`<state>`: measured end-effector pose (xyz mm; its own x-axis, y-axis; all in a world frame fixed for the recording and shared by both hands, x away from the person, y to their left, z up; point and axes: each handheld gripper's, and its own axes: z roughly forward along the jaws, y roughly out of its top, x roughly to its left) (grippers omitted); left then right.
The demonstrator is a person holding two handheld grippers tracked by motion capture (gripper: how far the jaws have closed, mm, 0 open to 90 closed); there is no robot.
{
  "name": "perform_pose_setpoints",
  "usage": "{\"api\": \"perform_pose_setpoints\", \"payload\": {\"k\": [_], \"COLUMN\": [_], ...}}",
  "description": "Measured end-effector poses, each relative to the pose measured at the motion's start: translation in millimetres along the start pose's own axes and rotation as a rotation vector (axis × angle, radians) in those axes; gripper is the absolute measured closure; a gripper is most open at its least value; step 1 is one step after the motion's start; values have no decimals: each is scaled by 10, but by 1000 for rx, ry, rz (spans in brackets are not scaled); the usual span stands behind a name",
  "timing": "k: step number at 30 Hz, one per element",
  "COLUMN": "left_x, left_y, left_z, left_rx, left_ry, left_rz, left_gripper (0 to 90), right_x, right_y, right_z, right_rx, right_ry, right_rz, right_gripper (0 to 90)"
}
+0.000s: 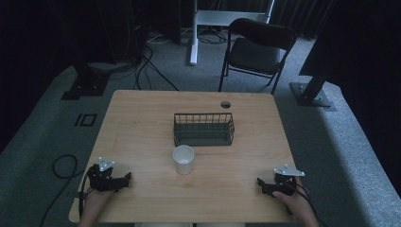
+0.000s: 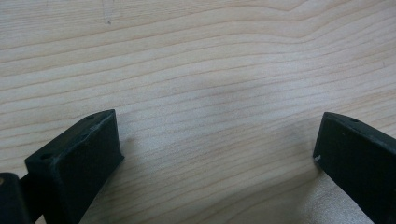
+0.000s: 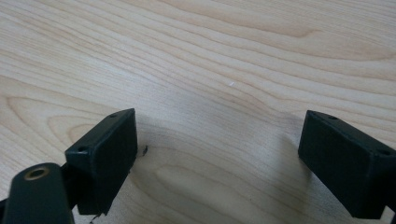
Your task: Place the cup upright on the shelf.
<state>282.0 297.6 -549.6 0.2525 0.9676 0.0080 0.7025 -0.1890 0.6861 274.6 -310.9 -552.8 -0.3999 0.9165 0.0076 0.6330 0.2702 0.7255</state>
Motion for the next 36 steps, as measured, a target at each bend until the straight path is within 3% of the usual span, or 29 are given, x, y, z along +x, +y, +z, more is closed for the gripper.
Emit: {"api": "perform_pose_setpoints", "payload": {"k": [7, 9, 13, 14, 17, 24, 36], "left_x": [0, 0, 0, 0, 0, 0, 0], "left_y": [0, 0, 0, 0, 0, 0, 0], "left_z": [0, 0, 0, 0, 0, 0, 0], "left_rx": [0, 0, 0, 0, 0, 0, 0], "left_ry": [0, 0, 0, 0, 0, 0, 0], "left_rz": [0, 0, 0, 0, 0, 0, 0], "left_gripper": [9, 9, 9, 9, 9, 9, 9], "right_x": [0, 31, 49, 97, 118, 202, 439], "right_y": [28, 68, 97, 143, 172, 253, 423], "right_z": [8, 5, 4, 10, 20, 60, 132], "right_rx": [-10, -13, -32, -33, -43, -43, -96], "right_ry": [24, 20, 44, 48, 75, 78, 151], "right_rz": [3, -32, -32, -58, -44, -78, -128], "right_gripper": [124, 125, 124, 124, 124, 124, 124]}}
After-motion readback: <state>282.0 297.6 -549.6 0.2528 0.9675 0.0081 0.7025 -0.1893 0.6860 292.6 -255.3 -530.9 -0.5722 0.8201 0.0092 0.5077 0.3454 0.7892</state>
